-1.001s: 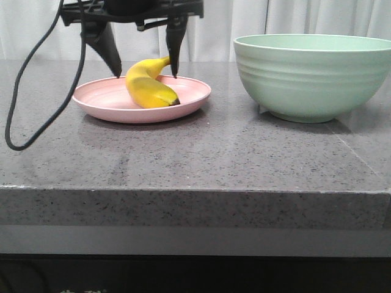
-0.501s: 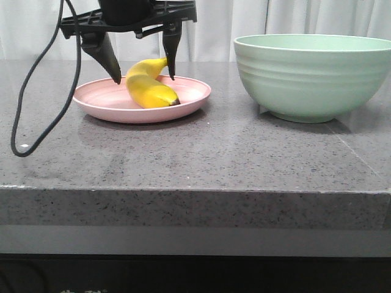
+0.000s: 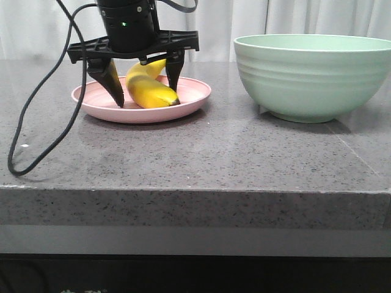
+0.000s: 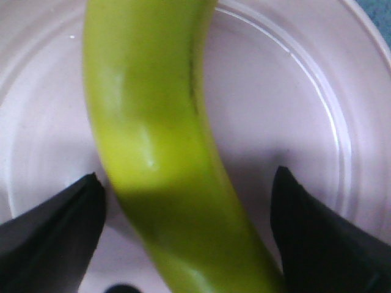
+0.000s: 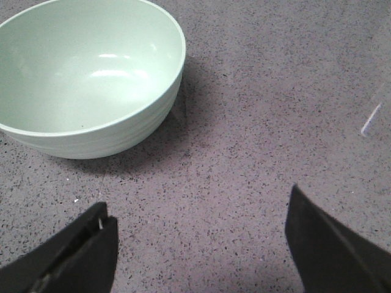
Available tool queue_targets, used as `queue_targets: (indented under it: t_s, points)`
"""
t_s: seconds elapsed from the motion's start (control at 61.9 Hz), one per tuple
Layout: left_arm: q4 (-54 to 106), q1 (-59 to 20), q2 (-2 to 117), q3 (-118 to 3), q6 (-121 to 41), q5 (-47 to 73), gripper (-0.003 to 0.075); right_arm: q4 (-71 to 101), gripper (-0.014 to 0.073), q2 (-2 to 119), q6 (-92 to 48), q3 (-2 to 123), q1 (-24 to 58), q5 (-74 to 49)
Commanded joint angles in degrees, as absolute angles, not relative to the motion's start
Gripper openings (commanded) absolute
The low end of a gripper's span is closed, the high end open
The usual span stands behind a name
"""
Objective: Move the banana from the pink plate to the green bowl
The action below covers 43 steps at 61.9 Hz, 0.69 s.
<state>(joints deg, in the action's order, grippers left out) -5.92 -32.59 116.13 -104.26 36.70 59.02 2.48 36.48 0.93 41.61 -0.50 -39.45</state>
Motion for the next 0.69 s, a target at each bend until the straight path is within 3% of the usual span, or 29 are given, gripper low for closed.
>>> queue_targets:
  t_s: [0.0,0.162,0.339,0.678]
  points:
    - [-5.11,-32.68,112.99,-106.27,36.53,57.84,0.0483,2.41,0.0581,36.95,0.33,43.11,-0.55,-35.82]
    - [-4.7,-32.68,112.99,-106.94,36.53,58.1,0.0328,2.41,0.0581,36.95,0.33,43.11,-0.55,-35.82]
    - [-4.47,-32.68,112.99,-110.1,35.0,60.61,0.0223,2.41,0.0581,36.95,0.33,43.11,-0.55,-35.82]
    - [-3.99,-31.74,109.09,-115.01,25.39,68.61,0.02,2.41,0.0581,36.95,0.33,43.11,-0.55,-35.48]
